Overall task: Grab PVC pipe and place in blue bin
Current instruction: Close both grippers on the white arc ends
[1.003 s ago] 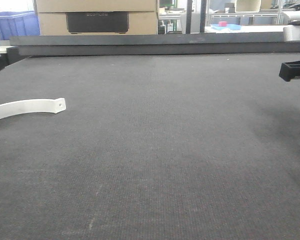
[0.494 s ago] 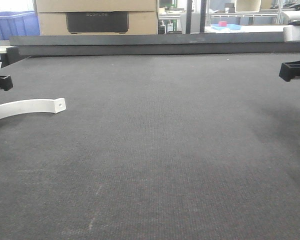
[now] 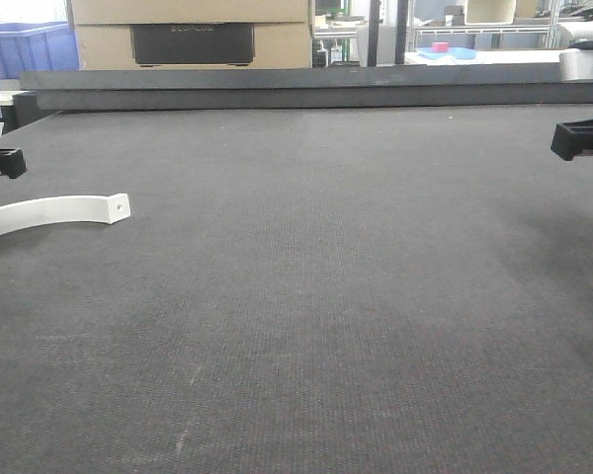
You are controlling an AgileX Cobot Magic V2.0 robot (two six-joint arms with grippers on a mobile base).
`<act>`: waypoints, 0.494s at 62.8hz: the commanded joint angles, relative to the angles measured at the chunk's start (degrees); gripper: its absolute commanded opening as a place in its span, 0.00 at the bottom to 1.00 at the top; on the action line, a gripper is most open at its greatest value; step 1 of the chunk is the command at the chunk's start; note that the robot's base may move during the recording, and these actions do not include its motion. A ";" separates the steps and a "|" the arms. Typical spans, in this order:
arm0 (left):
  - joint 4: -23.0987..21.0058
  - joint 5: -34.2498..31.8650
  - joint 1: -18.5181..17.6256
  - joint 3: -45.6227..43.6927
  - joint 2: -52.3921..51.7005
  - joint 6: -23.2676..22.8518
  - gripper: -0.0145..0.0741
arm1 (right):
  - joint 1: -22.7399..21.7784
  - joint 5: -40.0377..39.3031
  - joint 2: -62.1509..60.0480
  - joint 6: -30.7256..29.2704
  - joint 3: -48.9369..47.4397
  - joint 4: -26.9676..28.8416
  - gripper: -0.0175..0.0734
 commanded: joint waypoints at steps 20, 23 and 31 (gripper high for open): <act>-0.54 2.60 0.42 -0.23 -0.90 -0.17 0.04 | -0.06 -0.87 -0.86 -0.01 -0.21 -0.48 0.01; -1.17 2.68 0.42 -0.23 -1.42 -0.17 0.04 | -0.06 -0.87 -1.05 -0.01 -0.21 -0.48 0.01; -2.65 2.37 0.42 -0.23 -4.22 -0.17 0.04 | -0.06 -1.01 -2.25 -0.01 -0.21 -0.48 0.01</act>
